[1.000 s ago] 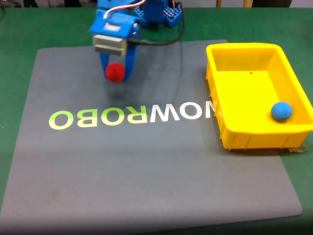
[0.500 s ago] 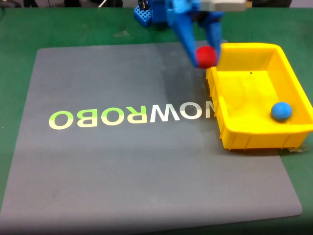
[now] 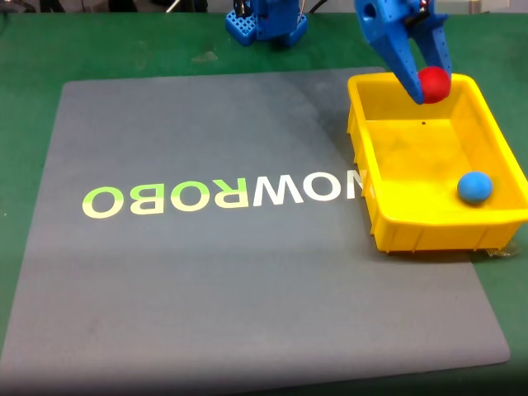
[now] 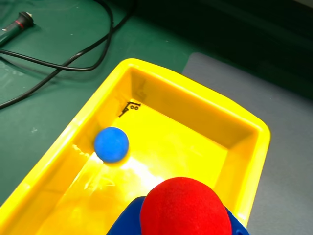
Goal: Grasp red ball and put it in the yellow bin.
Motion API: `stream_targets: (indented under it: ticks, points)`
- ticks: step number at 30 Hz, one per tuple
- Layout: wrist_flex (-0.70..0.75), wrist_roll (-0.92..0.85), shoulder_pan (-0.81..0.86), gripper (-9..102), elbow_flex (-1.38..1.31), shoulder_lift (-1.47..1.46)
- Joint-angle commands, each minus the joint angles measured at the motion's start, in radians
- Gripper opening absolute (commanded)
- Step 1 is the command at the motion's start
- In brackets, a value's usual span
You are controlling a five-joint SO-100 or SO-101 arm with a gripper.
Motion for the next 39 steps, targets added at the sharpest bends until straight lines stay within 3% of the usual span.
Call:
stream_targets:
  ticks: [1,2,6,14,22,26,29,31,39]
  points:
    - [-0.020,0.012,-0.017,0,-0.072,0.011]
    - [-0.018,0.012,-0.012,2,-0.072,0.008]
    - [-0.015,0.025,0.011,33,-0.072,0.003]
    - [-0.014,0.048,0.044,38,-0.072,0.014]
    - [-0.006,0.048,0.063,36,-0.061,0.051]
    - [0.041,0.051,0.089,27,-0.008,0.135]
    - [0.034,0.021,0.129,7,0.147,0.268]
    - [0.041,0.014,0.161,0,0.258,0.371]
    - [0.057,-0.069,0.291,0,0.804,0.833]
